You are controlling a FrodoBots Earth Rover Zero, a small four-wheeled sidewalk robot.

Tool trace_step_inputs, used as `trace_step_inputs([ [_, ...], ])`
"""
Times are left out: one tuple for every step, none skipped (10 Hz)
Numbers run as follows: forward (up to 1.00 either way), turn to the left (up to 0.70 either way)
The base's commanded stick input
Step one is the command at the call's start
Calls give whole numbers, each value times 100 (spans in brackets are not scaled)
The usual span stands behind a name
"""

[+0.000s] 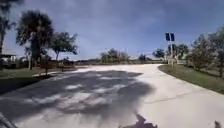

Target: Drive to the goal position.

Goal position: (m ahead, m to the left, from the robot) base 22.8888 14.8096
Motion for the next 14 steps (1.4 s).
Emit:
trace_step_inputs([
  [85,0],
  [85,0],
  [85,0],
  [85,0],
  [85,0],
  [85,0],
  [85,0],
  [85,0],
  [85,0],
  [85,0],
  [85,0],
  [85,0],
  [85,0],
  [85,0],
])
